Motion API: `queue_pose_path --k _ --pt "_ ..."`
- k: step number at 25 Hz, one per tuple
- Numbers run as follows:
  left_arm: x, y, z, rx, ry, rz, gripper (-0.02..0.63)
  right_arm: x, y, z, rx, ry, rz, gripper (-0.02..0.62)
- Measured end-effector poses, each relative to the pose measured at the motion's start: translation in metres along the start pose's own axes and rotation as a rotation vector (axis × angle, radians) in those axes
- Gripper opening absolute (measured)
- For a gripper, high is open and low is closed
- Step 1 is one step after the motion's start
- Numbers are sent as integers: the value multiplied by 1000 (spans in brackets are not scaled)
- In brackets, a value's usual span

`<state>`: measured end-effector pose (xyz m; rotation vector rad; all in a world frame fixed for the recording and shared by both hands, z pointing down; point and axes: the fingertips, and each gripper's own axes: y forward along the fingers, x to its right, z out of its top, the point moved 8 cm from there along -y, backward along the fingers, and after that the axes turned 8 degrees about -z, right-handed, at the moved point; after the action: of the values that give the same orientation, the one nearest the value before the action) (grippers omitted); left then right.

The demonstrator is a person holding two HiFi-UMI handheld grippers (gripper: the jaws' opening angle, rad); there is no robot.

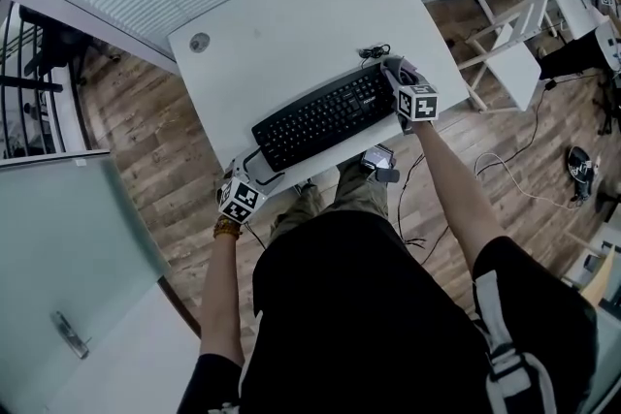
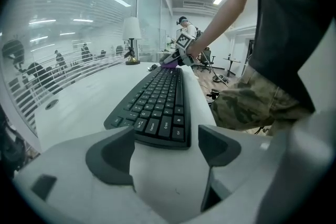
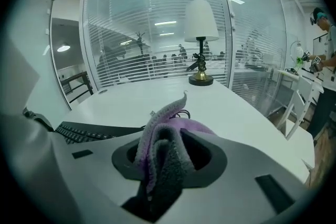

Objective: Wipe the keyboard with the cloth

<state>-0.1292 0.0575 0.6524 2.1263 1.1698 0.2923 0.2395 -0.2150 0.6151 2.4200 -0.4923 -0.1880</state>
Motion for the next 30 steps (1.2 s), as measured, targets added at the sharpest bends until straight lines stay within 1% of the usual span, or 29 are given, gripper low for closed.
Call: queue_pose_path --k 6,10,14,17,22,26,28,30 --pt "2 1 1 -12 8 27 374 -13 0 -2 -24 -26 -5 121" --pt "3 3 1 -5 -4 56 374 -16 0 -1 -34 -31 -11 120" --pt "4 5 2 -27 22 69 374 -19 0 -3 -46 -24 -16 120" --pt "5 5 0 -29 25 68 374 -28 -1 -5 -59 -21 2 120" --pt "5 4 0 -7 5 80 374 -39 -4 -5 -61 -34 13 119" --pt "6 5 -1 2 -5 96 374 -54 -4 -6 -75 -70 64 118" --pt "6 5 -1 1 -10 97 374 -61 -5 -7 -70 -87 59 118" --pt "6 6 0 -4 -5 96 374 -64 -6 -8 -69 -82 54 118"
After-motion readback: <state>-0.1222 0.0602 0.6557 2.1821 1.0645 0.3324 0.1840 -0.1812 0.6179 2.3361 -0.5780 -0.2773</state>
